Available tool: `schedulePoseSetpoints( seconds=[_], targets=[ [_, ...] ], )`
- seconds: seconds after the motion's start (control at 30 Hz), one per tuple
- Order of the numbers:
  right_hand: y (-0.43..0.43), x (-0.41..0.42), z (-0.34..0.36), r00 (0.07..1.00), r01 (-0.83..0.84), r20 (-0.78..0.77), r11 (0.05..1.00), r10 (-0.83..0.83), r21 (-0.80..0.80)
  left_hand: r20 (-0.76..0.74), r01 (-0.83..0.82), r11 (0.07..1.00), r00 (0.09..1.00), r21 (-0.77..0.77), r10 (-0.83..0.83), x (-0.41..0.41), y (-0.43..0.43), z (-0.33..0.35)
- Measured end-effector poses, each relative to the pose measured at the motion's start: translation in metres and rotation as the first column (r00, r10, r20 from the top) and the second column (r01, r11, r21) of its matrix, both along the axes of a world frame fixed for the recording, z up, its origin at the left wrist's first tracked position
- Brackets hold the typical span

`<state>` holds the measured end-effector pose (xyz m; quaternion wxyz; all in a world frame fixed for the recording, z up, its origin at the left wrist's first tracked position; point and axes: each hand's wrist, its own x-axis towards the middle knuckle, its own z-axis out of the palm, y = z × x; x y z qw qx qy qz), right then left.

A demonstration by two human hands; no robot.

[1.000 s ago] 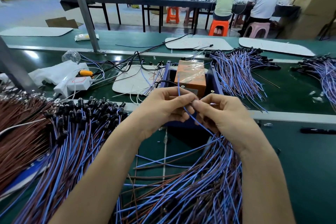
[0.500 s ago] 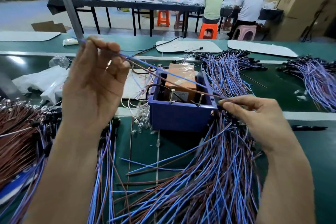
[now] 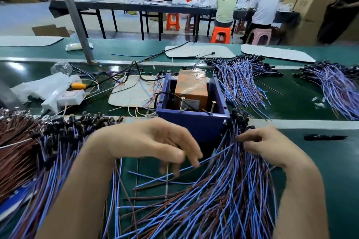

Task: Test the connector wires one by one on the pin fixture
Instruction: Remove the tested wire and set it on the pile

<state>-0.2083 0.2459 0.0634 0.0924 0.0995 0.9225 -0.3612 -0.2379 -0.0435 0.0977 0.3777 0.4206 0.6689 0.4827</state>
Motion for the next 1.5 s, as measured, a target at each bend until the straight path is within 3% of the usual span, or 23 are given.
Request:
schedulePoseSetpoints(
  seconds=[0.03, 0.1, 0.17, 0.37, 0.47, 0.53, 0.6, 0.63, 0.67, 0.73, 0.97, 1.07, 1.17, 1.3, 1.4, 1.5],
  targets=[
    [0.001, -0.001, 0.000, 1.000, 0.016, -0.005, 0.999, -0.016, -0.030, -0.138, -0.080, 0.987, 0.989, -0.136, 0.061, 0.002, 0.013, -0.007],
    [0.001, -0.002, -0.002, 0.999, 0.037, -0.005, 0.997, -0.037, -0.074, -0.385, -0.274, 0.875, 0.916, -0.398, 0.112, 0.008, 0.043, -0.023],
    [0.001, -0.003, -0.003, 0.999, 0.050, -0.004, 0.994, -0.050, -0.094, -0.501, -0.364, 0.775, 0.863, -0.516, 0.072, 0.014, 0.069, -0.039],
    [-0.001, -0.004, -0.006, 0.996, 0.073, -0.040, 0.982, -0.082, -0.175, -0.428, -0.251, 0.848, 0.903, -0.466, 0.032, 0.024, 0.073, -0.031],
    [-0.005, -0.005, -0.005, 0.997, 0.065, -0.032, 0.979, -0.072, -0.196, -0.412, -0.357, 0.773, 0.901, -0.525, 0.136, 0.004, 0.037, -0.028],
    [-0.008, -0.006, -0.004, 0.998, 0.042, -0.030, 0.978, -0.049, -0.206, -0.586, -0.640, 0.600, 0.743, -0.479, 0.325, -0.019, 0.007, -0.035],
    [-0.013, -0.006, -0.002, 1.000, 0.014, -0.021, 0.975, -0.019, -0.222, -0.784, -0.886, 0.266, 0.460, -0.379, 0.416, -0.038, -0.018, -0.047],
    [-0.015, -0.007, -0.001, 1.000, -0.005, -0.016, 0.976, 0.002, -0.216, -0.842, -0.917, 0.111, 0.396, -0.383, 0.367, -0.043, -0.027, -0.055],
    [-0.018, -0.008, -0.001, 1.000, -0.029, -0.010, 0.979, 0.027, -0.201, -0.858, -0.908, 0.009, 0.399, -0.419, 0.322, -0.047, -0.034, -0.062],
    [-0.024, -0.009, 0.000, 0.997, -0.077, -0.002, 0.981, 0.078, -0.177, -0.859, -0.895, -0.049, 0.408, -0.443, 0.310, -0.053, -0.044, -0.075],
    [-0.046, -0.008, 0.006, 0.978, -0.210, -0.020, 0.967, 0.209, -0.146, -0.870, -0.962, -0.021, 0.236, -0.271, 0.432, -0.055, -0.044, -0.076],
    [-0.058, -0.006, 0.011, 0.973, -0.232, -0.060, 0.924, 0.224, -0.303, -0.766, -0.982, 0.166, 0.171, -0.085, 0.620, -0.045, -0.038, -0.049],
    [-0.076, -0.004, 0.020, 0.976, -0.199, -0.046, 0.778, 0.214, -0.596, -0.607, -0.923, 0.381, 0.273, 0.053, 0.746, -0.024, -0.024, -0.018],
    [-0.101, -0.003, 0.021, 0.951, -0.136, 0.049, 0.556, 0.306, -0.820, -0.547, -0.797, 0.602, 0.483, 0.049, 0.684, -0.001, 0.002, -0.003],
    [-0.112, -0.008, 0.016, 0.936, -0.064, 0.108, 0.463, 0.335, -0.884, -0.568, -0.782, 0.622, 0.494, 0.039, 0.658, 0.001, 0.006, 0.001],
    [-0.111, -0.013, 0.011, 0.928, -0.043, 0.111, 0.400, 0.355, -0.915, -0.497, -0.777, 0.623, 0.509, 0.086, 0.703, 0.003, 0.000, 0.004]
  ],
)
